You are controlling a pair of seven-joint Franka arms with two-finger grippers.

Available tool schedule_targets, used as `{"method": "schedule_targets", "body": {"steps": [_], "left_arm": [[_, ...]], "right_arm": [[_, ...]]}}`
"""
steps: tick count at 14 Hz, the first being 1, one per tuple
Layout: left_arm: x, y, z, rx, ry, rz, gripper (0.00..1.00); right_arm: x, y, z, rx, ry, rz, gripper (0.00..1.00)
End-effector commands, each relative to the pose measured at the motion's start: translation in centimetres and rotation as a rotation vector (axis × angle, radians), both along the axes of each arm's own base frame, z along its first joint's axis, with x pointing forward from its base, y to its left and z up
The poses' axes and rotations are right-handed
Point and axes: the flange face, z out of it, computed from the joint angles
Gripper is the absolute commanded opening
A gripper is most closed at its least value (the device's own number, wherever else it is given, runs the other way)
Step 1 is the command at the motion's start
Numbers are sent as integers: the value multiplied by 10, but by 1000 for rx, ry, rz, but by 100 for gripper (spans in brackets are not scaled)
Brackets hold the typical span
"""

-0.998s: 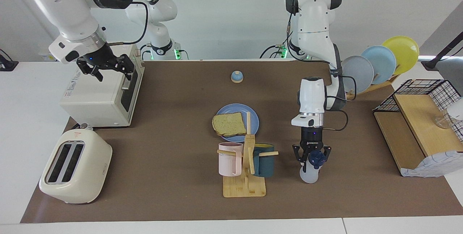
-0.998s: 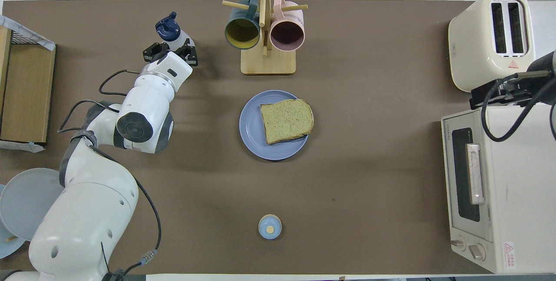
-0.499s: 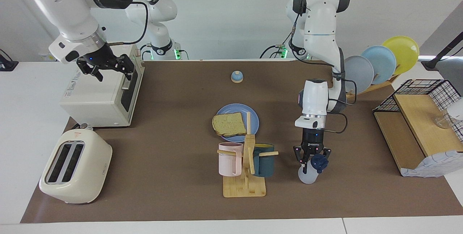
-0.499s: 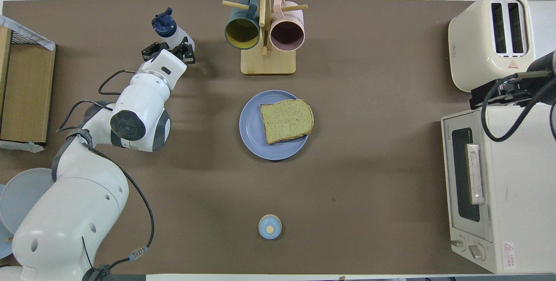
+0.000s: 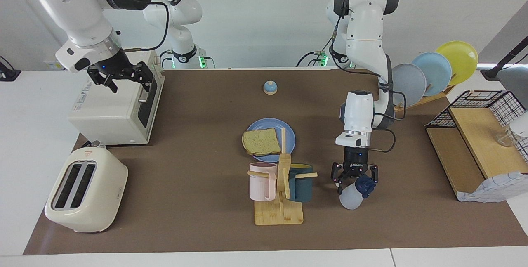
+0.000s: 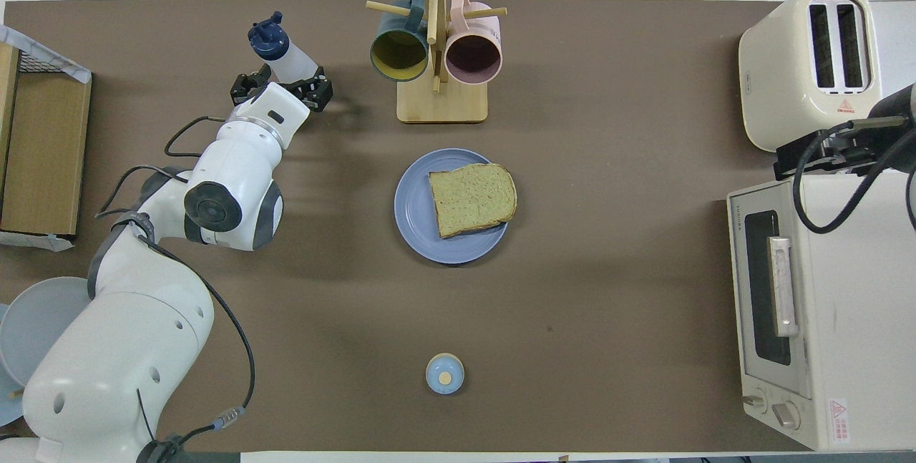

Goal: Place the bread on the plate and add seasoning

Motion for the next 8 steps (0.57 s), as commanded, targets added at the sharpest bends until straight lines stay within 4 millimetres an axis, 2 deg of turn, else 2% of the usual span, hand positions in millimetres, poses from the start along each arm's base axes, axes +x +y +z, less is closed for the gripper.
{"method": "schedule_targets", "body": {"steps": [1,3,6,8], "left_arm": [[-5,0,-2,-12,10,3,100],[-22,8,4,-23,6,8,100],[-51,19,25,-42,26,19,100],[-76,2,35,-52,54,-13,100]], "right_arm": [[-6,-4,1,-9,-5,15,100],[-6,-4,2,-9,-7,14,100],[-6,-4,2,-9,-7,15,100],[-6,-4,2,-9,-7,15,100]]}}
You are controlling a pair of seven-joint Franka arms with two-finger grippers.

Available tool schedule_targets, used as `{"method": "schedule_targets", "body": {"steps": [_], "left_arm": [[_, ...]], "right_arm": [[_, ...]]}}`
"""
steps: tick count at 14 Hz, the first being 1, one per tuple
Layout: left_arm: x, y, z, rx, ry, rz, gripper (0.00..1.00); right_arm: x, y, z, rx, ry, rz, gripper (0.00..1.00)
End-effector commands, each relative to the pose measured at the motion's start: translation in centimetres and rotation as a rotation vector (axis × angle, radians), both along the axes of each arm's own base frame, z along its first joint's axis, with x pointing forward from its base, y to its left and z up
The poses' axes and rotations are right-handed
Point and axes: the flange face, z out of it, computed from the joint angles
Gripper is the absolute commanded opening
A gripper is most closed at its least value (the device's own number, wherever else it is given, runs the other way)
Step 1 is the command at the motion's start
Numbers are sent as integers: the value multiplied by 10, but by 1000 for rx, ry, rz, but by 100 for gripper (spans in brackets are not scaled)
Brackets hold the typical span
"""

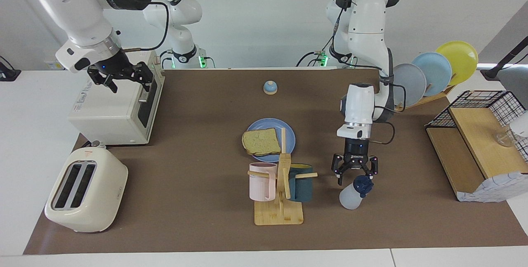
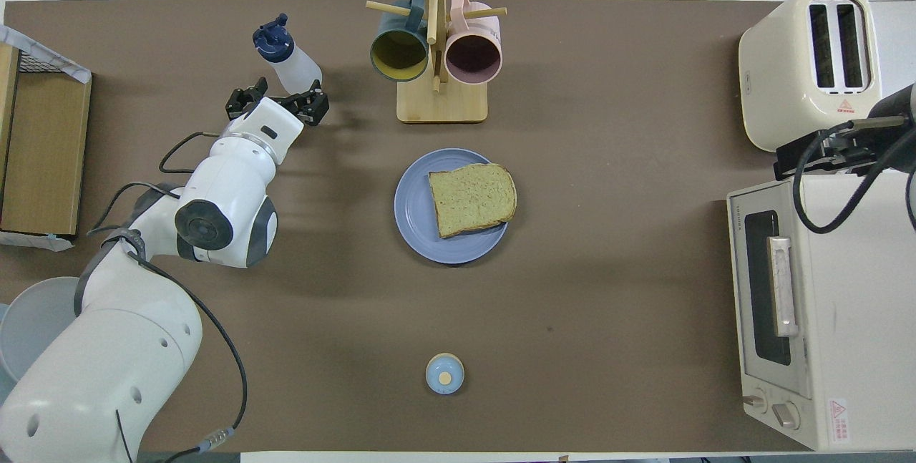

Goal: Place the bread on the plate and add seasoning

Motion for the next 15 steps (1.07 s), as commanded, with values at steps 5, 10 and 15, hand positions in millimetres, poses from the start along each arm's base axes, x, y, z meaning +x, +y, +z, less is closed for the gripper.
{"method": "schedule_targets", "body": {"steps": [5,10,15], "left_arm": [[-59,-63,64,-37,172,-71,100],[-52,-76,137,-8,345,-52,100],[-37,-69,235,68,558,-14,100]], "right_arm": [[-6,-4,2,-9,-7,15,100],[-6,-4,1,-9,-5,15,100],[-6,-4,2,-9,-7,15,100]]}}
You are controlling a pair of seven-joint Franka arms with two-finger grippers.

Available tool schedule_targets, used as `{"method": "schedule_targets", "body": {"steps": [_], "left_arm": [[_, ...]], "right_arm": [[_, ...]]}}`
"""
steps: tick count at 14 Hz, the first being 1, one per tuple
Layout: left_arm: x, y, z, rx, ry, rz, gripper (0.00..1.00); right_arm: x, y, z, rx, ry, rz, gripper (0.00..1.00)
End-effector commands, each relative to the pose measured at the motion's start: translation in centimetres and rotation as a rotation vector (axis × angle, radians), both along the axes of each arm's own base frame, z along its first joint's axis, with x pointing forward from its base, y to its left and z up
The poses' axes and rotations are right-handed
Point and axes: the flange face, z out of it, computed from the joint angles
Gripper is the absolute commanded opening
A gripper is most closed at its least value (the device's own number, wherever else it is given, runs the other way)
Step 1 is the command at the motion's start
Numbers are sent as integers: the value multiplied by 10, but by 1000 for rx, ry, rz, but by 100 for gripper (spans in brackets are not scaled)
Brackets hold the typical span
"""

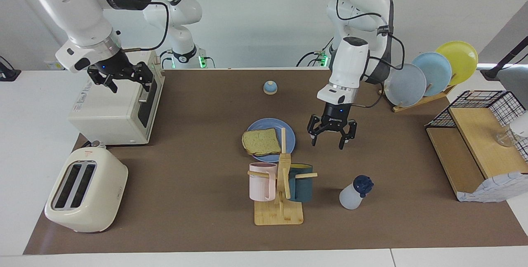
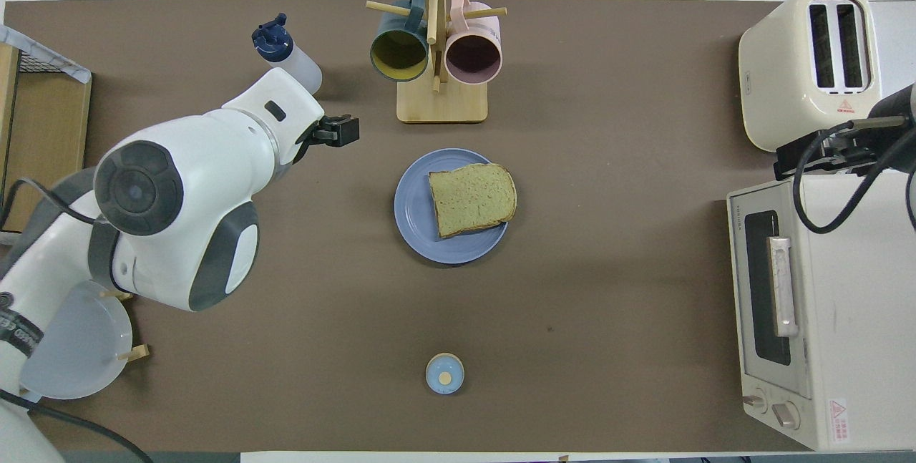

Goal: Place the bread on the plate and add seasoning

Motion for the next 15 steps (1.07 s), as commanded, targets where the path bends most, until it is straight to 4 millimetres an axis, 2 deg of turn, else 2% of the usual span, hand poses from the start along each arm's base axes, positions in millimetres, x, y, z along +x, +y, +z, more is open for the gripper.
{"method": "schedule_targets", "body": {"steps": [1,2,5,9,11,13,15], "left_arm": [[5,9,51,44,113,21,100],[4,16,65,56,145,32,100],[-1,61,96,116,245,-19,100],[-20,165,129,147,335,-105,100],[-27,201,135,150,364,-131,100],[-33,222,135,151,386,-142,100],[-33,222,134,155,391,-139,100]], "right_arm": [[-6,-4,2,-9,-7,15,100],[-6,-4,2,-9,-7,15,100],[-6,-4,2,-9,-7,14,100],[-6,-4,2,-9,-7,15,100],[-6,-4,2,-9,-7,15,100],[-6,-4,2,-9,-7,15,100],[-6,-4,2,-9,-7,15,100]]}}
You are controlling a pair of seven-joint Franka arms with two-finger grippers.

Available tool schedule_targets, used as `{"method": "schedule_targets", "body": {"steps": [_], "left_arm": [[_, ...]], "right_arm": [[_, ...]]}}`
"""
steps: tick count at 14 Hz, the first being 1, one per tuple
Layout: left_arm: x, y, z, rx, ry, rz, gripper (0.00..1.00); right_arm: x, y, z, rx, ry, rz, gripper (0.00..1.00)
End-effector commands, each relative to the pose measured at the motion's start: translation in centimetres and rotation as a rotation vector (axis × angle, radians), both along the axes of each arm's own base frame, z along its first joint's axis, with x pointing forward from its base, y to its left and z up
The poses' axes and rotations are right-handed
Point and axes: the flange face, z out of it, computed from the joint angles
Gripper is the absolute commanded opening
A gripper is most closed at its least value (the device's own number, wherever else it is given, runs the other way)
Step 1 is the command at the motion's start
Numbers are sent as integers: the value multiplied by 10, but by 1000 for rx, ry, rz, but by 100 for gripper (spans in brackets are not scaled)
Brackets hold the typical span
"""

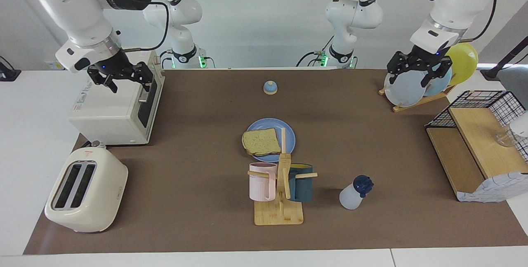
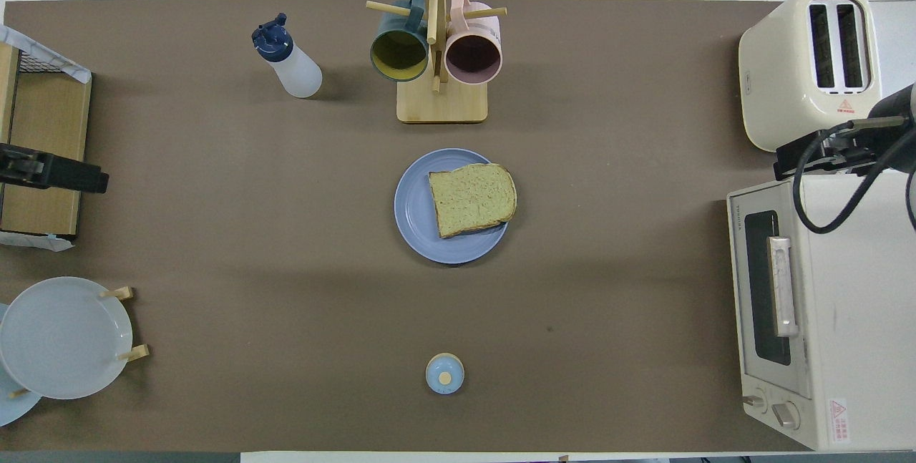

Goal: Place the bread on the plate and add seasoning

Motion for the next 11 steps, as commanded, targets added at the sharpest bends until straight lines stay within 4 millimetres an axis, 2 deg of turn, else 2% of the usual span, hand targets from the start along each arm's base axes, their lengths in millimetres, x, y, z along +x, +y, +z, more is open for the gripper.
{"method": "schedule_targets", "body": {"steps": [1,3,5,9,11], "left_arm": [[-4,-5,-4,4,17,-17,100],[-3,-6,-3,5,7,-10,100],[-4,11,2,3,-8,30,100],[-4,-5,4,41,-1,53,100],[-6,-5,4,50,6,46,100]], "right_arm": [[-6,-4,2,-9,-7,14,100],[-6,-4,2,-9,-8,15,100],[-6,-4,2,-9,-7,15,100],[-6,-4,2,-9,-7,15,100],[-6,-4,2,-9,-8,15,100]]}}
